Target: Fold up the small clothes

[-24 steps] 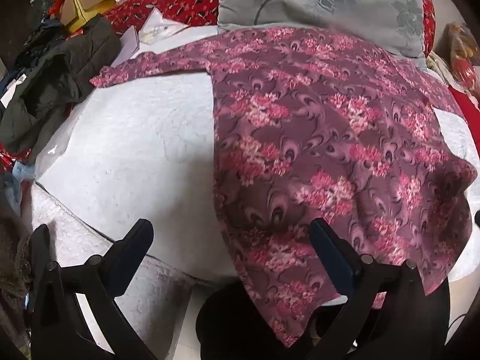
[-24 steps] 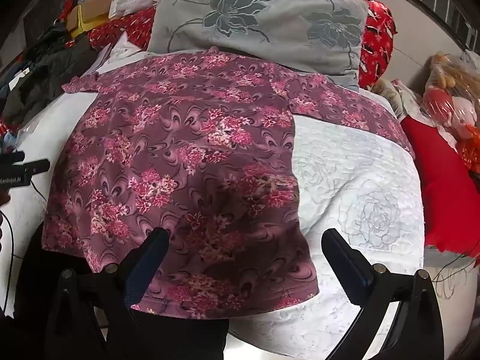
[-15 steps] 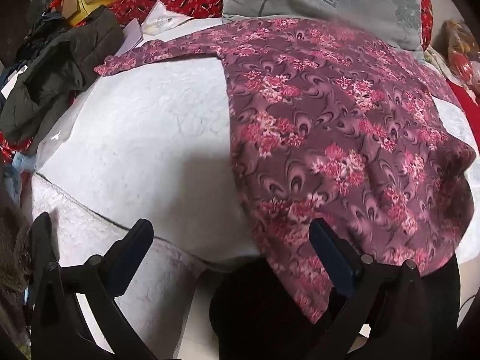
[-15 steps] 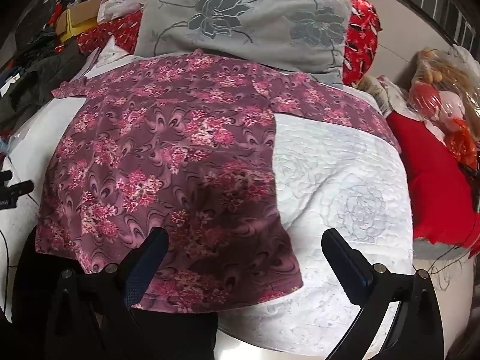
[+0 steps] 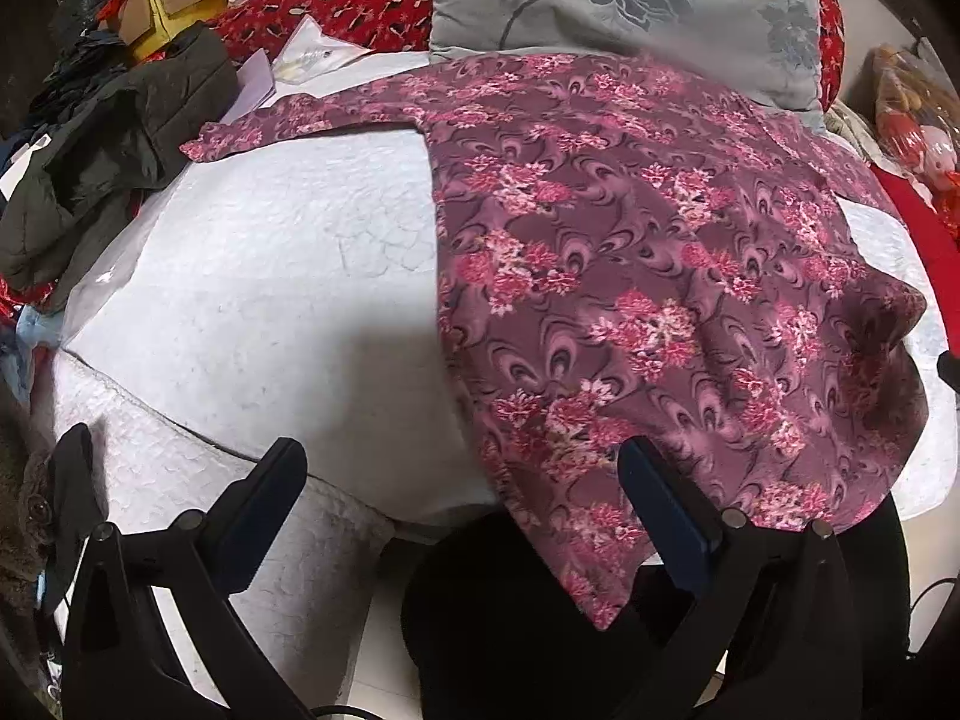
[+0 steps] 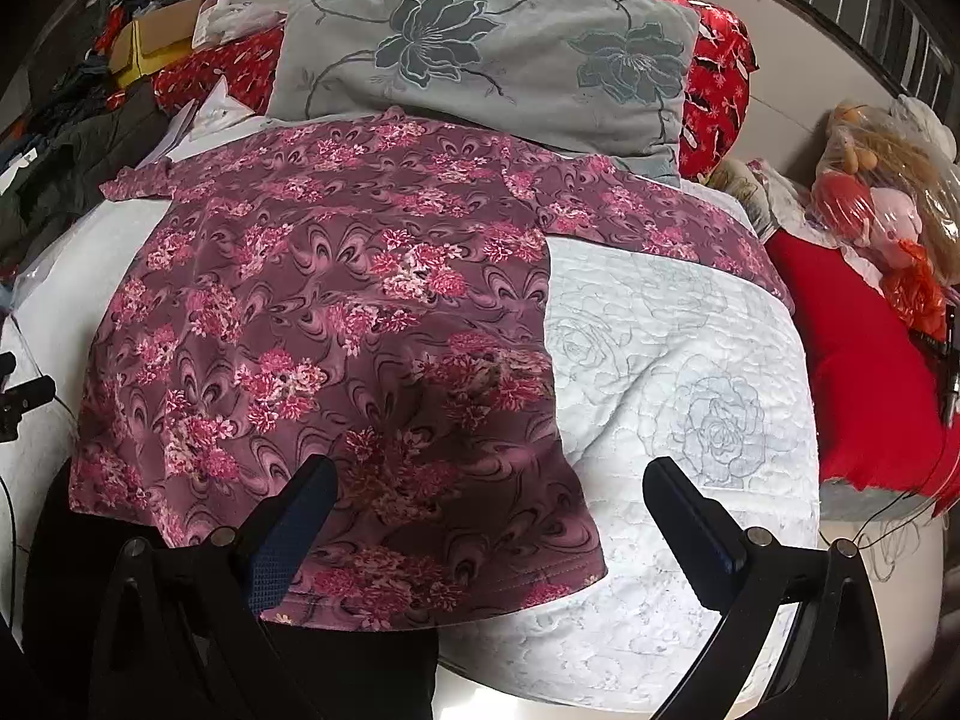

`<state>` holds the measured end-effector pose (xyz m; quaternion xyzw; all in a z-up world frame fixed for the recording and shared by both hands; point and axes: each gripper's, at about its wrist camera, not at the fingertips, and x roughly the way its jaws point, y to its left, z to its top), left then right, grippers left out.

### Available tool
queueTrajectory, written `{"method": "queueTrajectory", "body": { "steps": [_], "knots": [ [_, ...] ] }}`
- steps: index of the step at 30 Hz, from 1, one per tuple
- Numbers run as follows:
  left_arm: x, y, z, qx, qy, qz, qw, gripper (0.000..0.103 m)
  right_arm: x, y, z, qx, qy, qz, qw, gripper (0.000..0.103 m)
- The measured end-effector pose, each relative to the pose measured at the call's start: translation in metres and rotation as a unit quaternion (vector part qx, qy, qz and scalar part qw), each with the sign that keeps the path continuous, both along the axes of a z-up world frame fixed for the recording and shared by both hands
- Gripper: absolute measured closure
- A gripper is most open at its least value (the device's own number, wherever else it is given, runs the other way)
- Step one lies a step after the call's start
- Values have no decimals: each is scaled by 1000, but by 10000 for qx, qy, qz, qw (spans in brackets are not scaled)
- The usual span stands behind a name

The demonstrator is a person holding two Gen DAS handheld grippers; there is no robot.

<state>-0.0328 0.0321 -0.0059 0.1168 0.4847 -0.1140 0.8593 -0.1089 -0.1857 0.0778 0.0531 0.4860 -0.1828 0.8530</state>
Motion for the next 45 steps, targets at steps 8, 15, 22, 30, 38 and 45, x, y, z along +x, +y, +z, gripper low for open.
{"method": "queueTrajectory", "body": {
  "steps": [8, 15, 22, 30, 38, 45],
  "knots": [
    [-1, -8, -1, 23, 51, -88, 9999, 0, -3, -6, -4, 81, -13, -102, 9999, 1],
    [-5, -14, 1, -9, 12, -215, 9998, 0, -5, -7, -2, 109, -104, -112, 9998, 1],
    [-9, -20, 6, -43, -24, -334, 9994, 0, -9, -2, 2, 41, -153, -40, 9999, 1],
    [-11, -29, 9, -75, -18, -473, 9989, 0, -13, -2, 7, 12, -241, -40, 9997, 1],
    [-9, -34, 8, -106, 59, -535, 9985, 0, -17, -5, 6, 35, -247, -81, 9997, 1],
    [4, -25, 4, -240, 252, -354, 9988, 0, -19, -11, 5, 49, -262, -142, 9995, 2]
  ]
}}
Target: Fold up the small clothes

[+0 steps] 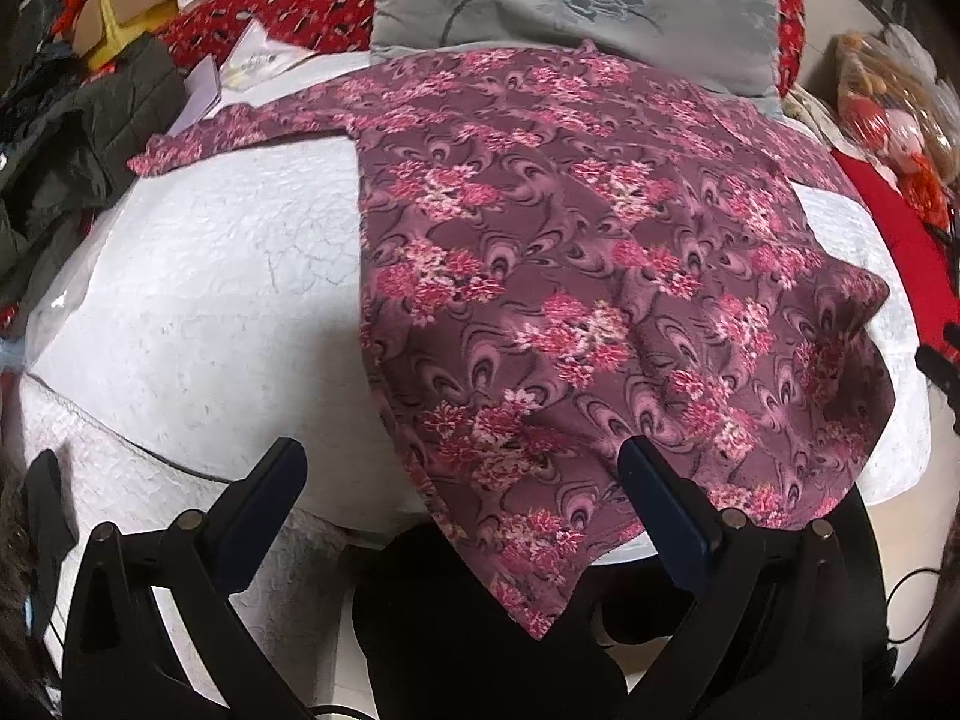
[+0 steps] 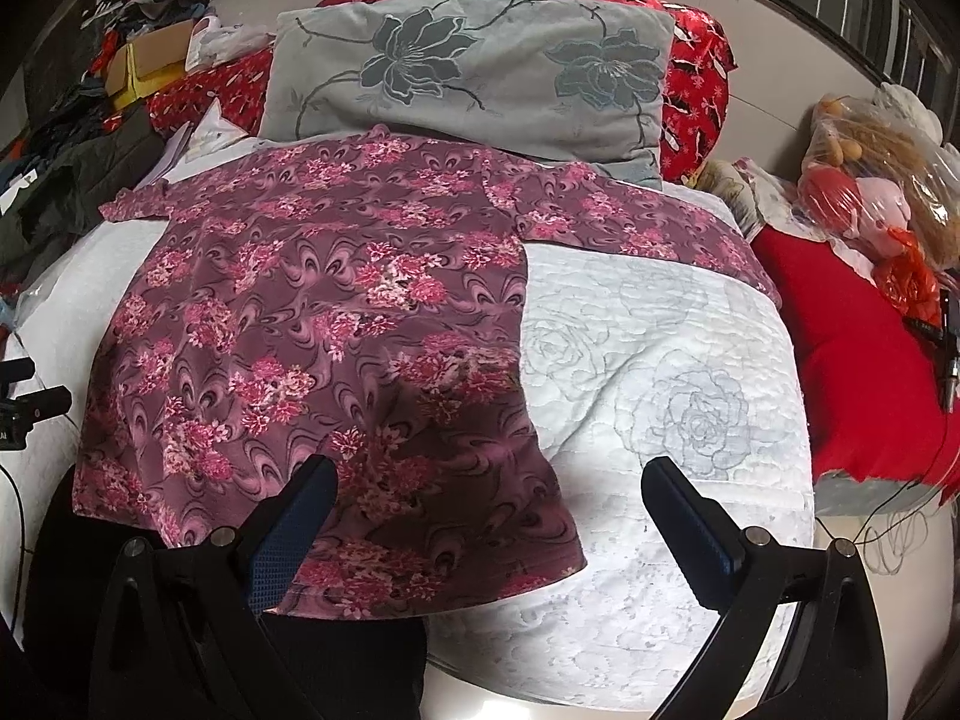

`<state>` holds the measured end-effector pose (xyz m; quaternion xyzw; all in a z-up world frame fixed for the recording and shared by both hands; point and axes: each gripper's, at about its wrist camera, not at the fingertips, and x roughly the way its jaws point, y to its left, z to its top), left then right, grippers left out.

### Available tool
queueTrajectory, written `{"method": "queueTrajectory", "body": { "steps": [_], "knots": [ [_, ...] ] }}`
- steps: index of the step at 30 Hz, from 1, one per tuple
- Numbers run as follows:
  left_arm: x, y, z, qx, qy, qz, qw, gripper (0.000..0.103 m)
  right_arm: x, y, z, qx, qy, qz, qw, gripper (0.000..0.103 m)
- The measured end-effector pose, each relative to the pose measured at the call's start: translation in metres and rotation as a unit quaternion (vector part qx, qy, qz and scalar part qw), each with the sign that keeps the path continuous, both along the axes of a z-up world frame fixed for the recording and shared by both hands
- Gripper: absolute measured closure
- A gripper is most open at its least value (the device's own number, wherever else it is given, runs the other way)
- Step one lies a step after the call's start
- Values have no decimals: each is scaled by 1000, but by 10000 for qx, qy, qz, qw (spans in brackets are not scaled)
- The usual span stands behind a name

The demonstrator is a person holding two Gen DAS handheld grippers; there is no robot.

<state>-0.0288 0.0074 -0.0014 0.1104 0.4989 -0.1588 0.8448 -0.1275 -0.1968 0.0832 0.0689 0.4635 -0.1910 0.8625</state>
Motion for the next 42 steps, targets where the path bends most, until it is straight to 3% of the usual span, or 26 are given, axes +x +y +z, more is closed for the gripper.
{"method": "queueTrajectory", "body": {
  "steps": [16, 21, 26, 27, 28, 29, 30, 31, 32, 33, 38, 42],
  "knots": [
    [34, 32, -25, -274, 772, 607, 9948, 0, -2, -18, -14, 191, 15, -150, 9997, 2],
    [33, 29, -44, -240, 1196, 497, 9913, 0, 0, -36, -39, 326, 247, -339, 9986, 2],
    [28, 12, -57, 35, 1280, 274, 9914, 1, 3, -41, -71, 333, 635, -339, 9968, 5],
    [26, 7, -59, 64, 1327, 191, 9910, 11, 4, -40, -78, 390, 728, -290, 9962, 14],
    [25, 3, -62, 96, 1382, 98, 9903, 22, 4, -38, -84, 468, 813, -227, 9953, 29],
    [23, -2, -65, 140, 1461, -6, 9892, 57, 5, -36, -89, 527, 911, -167, 9943, 30],
    [22, -5, -70, 212, 1575, -91, 9872, 99, 3, -32, -88, 422, 860, -115, 9953, 42],
    [21, -8, -77, 284, 1763, -113, 9839, 100, 1, -30, -84, 416, 756, -8, 9963, 76],
    [21, -7, -79, 288, 1781, -60, 9836, 100, 0, -28, -80, 514, 673, 109, 9963, 90],
    [21, -5, -78, 240, 1779, -24, 9838, 100, -2, -29, -76, 622, 621, 141, 9960, 95],
    [20, 35, -33, -797, 1795, 285, 9801, 101, -27, -44, -27, 1505, -324, 46, 9881, 97],
    [14, 67, 5, -1022, 1582, 445, 9811, 101, -54, -48, 13, 1847, -869, 17, 9789, 97]
  ]
}}
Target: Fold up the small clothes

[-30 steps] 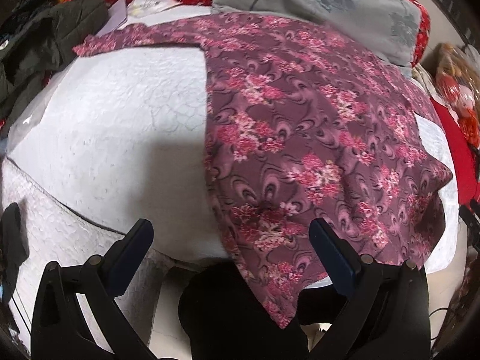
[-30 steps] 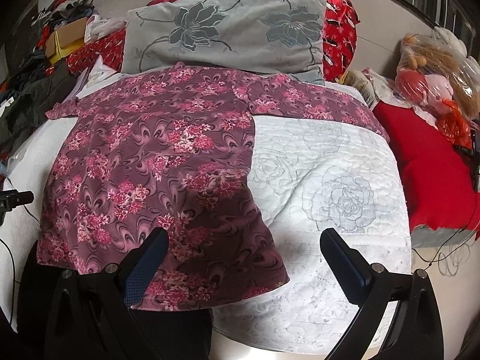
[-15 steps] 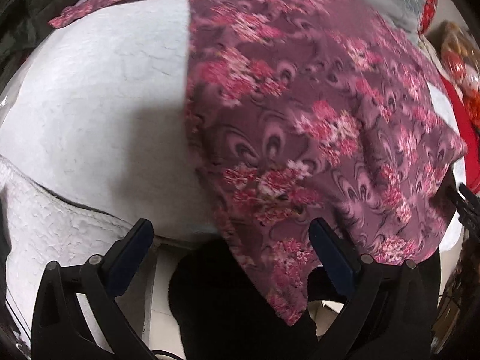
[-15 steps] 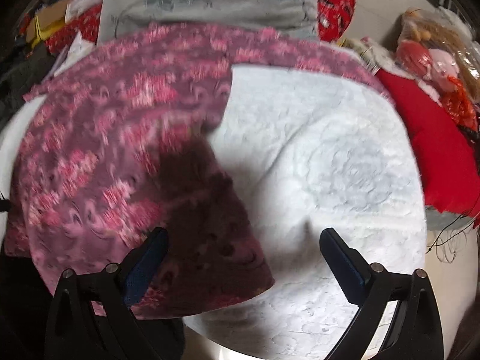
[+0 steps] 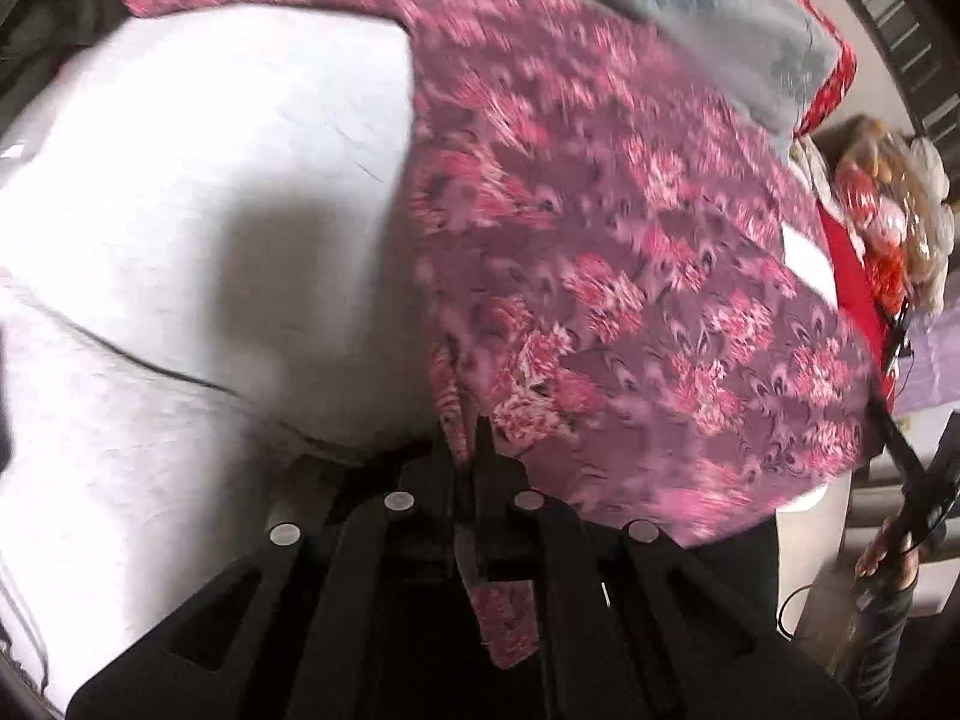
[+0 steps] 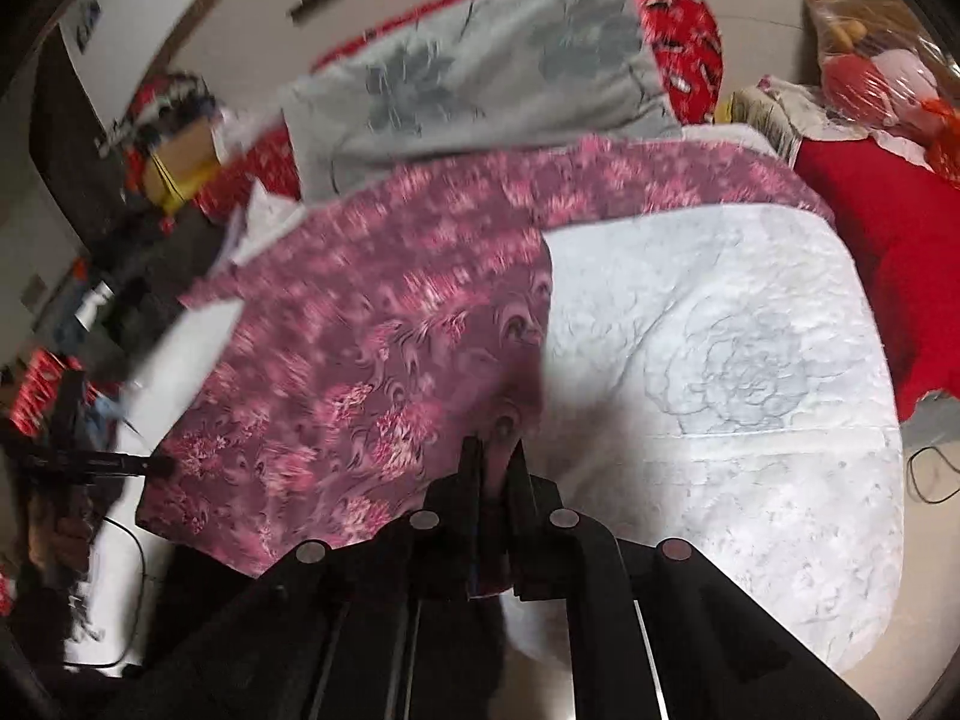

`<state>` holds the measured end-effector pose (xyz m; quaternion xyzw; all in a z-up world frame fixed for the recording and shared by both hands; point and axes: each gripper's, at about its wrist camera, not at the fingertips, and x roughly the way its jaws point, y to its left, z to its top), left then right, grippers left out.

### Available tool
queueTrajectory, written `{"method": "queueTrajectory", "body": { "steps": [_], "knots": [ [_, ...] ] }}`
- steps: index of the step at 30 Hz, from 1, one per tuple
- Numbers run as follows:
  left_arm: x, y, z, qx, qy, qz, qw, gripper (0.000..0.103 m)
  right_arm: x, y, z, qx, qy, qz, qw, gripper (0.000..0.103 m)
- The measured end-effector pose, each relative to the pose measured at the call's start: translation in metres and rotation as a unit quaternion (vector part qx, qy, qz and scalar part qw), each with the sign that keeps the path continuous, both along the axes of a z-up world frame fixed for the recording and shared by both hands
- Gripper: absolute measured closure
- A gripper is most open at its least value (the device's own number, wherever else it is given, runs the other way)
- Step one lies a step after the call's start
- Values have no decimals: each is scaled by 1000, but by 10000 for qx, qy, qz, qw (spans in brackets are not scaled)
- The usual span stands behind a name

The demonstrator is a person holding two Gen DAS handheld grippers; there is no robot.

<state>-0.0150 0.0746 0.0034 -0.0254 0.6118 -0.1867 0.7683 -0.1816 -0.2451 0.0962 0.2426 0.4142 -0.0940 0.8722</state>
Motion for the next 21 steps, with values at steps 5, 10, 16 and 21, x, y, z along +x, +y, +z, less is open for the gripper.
{"method": "queueTrajectory", "body": {
  "steps": [5, 10, 16, 21],
  "knots": [
    [7, 5, -2, 311, 29, 68, 9995, 100, -17, 3, -8, 348, 150, -58, 9993, 97],
    [1, 7, -45, 1262, 412, 23, 9911, 99, -6, 10, -77, 458, 1644, 93, 9853, 92],
    [30, -28, 1, 894, -460, -102, 9949, 70, 30, -12, -44, 169, 982, -83, 9950, 76],
    [73, -97, 0, 849, -964, -354, 9911, 32, 102, -26, -48, 22, 400, -102, 9991, 70]
  ]
}}
